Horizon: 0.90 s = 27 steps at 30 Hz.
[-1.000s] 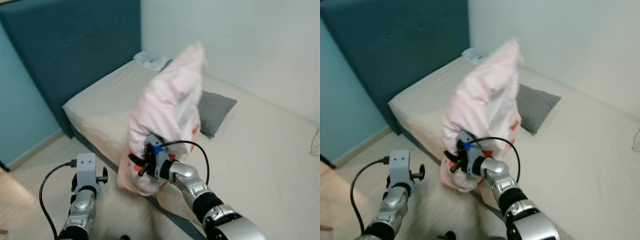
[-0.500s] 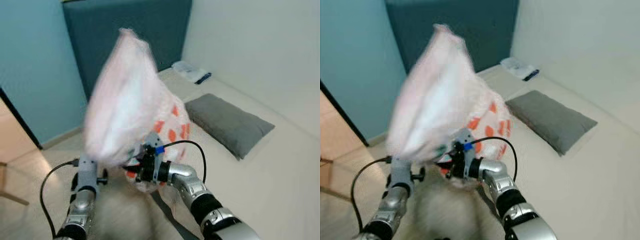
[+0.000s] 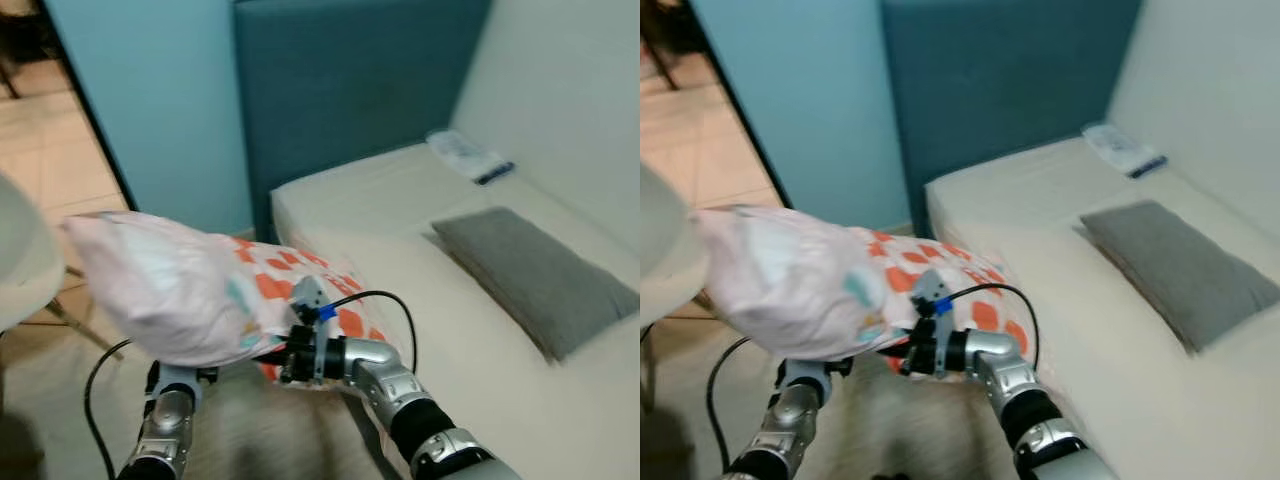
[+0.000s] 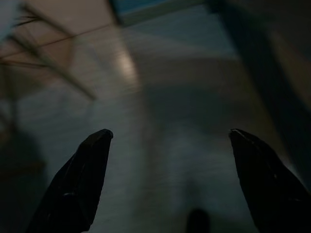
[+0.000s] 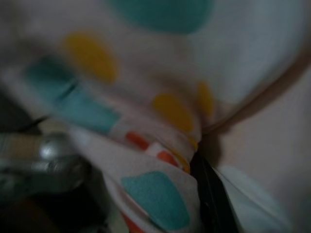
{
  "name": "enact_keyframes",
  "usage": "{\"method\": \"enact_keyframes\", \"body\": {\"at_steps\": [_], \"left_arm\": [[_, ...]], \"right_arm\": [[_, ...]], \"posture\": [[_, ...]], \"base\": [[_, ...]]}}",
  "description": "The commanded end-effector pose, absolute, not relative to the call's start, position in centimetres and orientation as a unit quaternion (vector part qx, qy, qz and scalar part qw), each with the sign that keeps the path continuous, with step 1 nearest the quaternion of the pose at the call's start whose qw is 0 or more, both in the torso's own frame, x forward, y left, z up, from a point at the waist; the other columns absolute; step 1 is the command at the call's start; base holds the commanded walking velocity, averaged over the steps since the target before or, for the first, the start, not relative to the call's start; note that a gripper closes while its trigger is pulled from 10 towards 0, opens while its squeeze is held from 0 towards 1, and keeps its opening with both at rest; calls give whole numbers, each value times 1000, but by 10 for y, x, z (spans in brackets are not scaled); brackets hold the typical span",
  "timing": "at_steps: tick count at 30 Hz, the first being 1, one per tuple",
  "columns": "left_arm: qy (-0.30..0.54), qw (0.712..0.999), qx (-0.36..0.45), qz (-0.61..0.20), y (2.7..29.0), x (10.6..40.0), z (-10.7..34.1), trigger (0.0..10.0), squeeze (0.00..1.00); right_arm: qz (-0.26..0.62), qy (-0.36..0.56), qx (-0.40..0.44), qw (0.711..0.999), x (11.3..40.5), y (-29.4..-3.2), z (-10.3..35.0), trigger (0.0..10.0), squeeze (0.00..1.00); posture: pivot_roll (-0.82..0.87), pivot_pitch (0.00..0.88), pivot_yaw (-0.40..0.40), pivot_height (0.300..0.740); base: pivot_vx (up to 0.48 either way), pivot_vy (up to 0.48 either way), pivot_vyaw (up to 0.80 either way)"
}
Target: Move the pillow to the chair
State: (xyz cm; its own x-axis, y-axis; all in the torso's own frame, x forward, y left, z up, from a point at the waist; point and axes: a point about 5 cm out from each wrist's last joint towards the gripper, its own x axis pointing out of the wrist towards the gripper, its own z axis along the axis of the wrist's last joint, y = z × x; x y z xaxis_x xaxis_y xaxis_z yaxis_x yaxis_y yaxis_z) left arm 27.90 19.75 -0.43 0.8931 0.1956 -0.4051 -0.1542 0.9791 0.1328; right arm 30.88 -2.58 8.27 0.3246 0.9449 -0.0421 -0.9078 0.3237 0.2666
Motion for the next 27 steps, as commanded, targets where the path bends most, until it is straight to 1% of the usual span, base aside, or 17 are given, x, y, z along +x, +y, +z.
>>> {"method": "enact_keyframes", "body": {"at_steps": [1,4,7,12,13,14,15,16,18,20,22,24,27], "left_arm": [[217,971,49,89,196,277,-7,10000,0],[217,971,50,89,196,277,-7,10000,0],[219,971,52,86,195,277,-7,10000,0],[219,971,55,85,195,278,-7,10000,0],[219,970,54,85,195,278,-7,10000,0],[219,970,54,86,195,278,-6,10000,0],[219,970,54,86,195,279,-6,10000,0],[219,970,54,87,195,279,-6,10000,0],[218,971,54,87,195,280,-5,10000,0],[217,971,53,89,196,280,-5,10000,0],[217,971,49,92,197,280,-5,10000,0],[217,970,45,97,200,279,-5,10000,0],[219,970,37,103,202,279,-5,10000,0]], "right_arm": [[560,84,132,814,312,-29,86,10000,0],[559,76,160,810,313,-28,92,10000,0],[574,65,199,792,311,-23,99,10000,0],[586,59,220,778,310,-18,103,10000,0],[580,61,213,784,312,-18,103,10000,0],[548,81,179,813,316,-22,96,10000,0],[523,95,153,833,320,-25,91,10000,0],[475,120,120,863,326,-34,83,10000,0],[408,147,80,897,333,-49,74,10000,0],[362,164,49,916,336,-62,68,10000,0],[326,180,30,927,338,-72,63,10000,0],[296,194,10,935,339,-81,59,10000,0],[276,203,1,940,337,-88,53,10000,0]], "posture": [[-15,123,-61,740],[-13,124,-60,740],[-12,112,-60,740],[-15,110,-59,740],[-13,110,-60,740],[-13,110,-60,740],[-9,107,-60,740],[-7,110,-61,740],[-4,108,-65,740],[-4,108,-65,740],[-8,108,-64,740],[-6,107,-62,740],[-4,108,-62,740]], "base": [[0,0,763],[0,0,763],[0,0,763],[0,0,763],[0,0,763],[0,0,763],[0,0,763],[0,0,769],[0,0,766],[0,0,763],[0,0,766],[0,0,766],[0,0,763]]}}
